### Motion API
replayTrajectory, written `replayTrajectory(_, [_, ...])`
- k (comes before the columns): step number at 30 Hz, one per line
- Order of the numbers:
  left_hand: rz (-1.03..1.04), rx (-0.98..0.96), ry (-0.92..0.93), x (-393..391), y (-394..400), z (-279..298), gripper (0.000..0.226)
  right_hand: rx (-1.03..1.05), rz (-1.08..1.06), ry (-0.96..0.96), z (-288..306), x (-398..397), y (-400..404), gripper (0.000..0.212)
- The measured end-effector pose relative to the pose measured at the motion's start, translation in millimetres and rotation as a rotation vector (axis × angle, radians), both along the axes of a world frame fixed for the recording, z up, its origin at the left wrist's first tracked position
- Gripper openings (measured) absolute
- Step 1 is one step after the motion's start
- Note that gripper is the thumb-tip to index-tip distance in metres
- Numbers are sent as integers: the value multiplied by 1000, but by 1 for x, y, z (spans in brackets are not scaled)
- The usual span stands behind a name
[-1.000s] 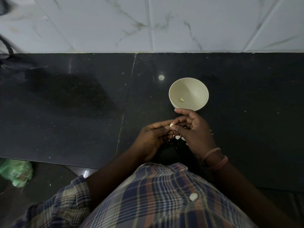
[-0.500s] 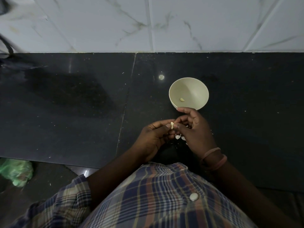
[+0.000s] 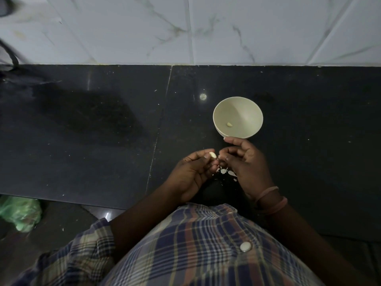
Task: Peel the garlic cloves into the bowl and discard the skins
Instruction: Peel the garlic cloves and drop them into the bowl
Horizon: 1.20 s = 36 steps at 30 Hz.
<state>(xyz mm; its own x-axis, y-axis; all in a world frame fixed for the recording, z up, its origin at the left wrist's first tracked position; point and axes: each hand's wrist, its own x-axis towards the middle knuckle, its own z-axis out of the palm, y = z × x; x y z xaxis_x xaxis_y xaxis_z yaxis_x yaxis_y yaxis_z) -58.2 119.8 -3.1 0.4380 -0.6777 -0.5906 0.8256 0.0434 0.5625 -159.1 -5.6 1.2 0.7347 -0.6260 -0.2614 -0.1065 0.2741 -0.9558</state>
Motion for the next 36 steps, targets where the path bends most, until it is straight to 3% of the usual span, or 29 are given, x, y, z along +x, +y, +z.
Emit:
replayTrajectory(5, [5,1,-7,0,0,0,18,-68,-31,30,-2,-2,3,29])
replayTrajectory(12, [40,17,-9,1,1,0,16,-502,-5,249,-7,-4,4,15])
replayTrajectory(16, [64,16,-2,2,1,1,17,-551,-38,264,1,-3,7,7])
replayTrajectory(20, [62,23,-7,3,4,1,17,-750,-3,249,-1,-2,7,8])
replayTrajectory(23, [62,26,-10,2,5,-1,15,-839,47,208,0,-2,8,22])
replayTrajectory(27, [70,7,-17,0,6,-2,15,-812,19,263,2,-3,10,23])
replayTrajectory(32, [68,-16,-23,-1,6,0,16,-696,-54,294,-2,-2,8,8])
replayTrajectory(36, [66,-17,-19,-1,5,0,16,-872,-5,290,4,-4,8,15])
